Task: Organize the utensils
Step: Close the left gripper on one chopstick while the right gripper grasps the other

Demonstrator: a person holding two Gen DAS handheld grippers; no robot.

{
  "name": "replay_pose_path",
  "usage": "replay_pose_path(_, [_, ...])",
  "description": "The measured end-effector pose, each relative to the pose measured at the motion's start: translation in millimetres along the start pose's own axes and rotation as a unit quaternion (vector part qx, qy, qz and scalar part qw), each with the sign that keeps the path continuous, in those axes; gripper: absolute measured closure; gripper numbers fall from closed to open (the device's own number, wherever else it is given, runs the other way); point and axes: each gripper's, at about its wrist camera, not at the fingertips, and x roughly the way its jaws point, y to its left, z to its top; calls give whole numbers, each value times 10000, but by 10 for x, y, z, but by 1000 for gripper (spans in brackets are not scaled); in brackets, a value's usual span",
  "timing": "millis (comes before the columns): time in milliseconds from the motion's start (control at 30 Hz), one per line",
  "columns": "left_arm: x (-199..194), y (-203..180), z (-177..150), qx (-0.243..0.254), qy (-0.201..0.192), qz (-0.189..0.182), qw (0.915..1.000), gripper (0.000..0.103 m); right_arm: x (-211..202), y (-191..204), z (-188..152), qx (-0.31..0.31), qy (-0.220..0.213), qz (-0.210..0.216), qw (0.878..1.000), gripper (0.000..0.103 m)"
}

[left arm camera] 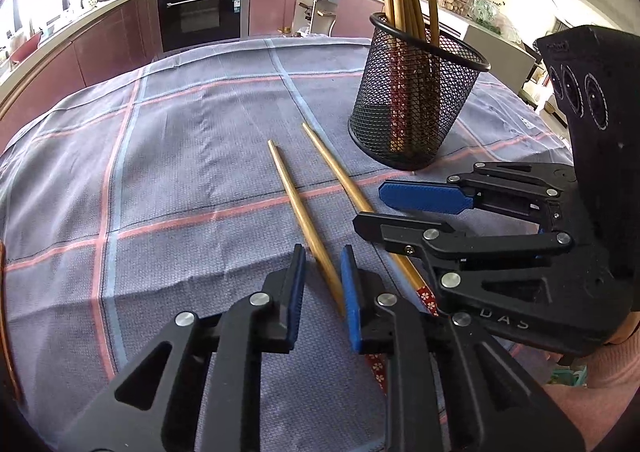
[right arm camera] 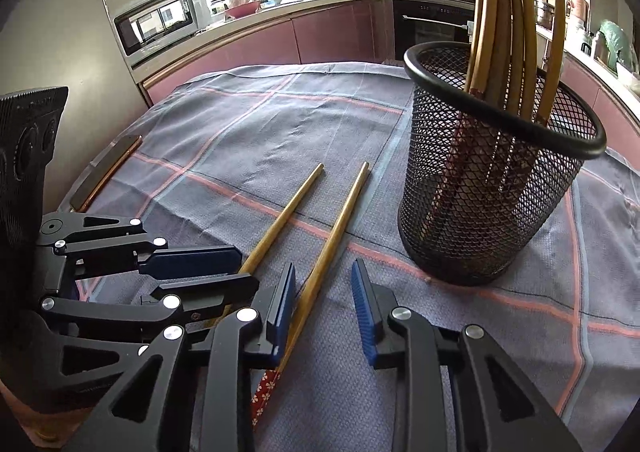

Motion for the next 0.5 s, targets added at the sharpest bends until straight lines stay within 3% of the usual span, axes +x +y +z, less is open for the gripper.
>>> replay_pose_path(167, [17, -6, 11, -18, -23, 95, 10000, 89, 9, -67, 8, 171, -12, -8, 9999, 91])
replay_pose_path(500, [8, 20, -2, -217, -63, 140, 9996, 95, -92, -198, -40, 613, -193, 224, 9977, 97])
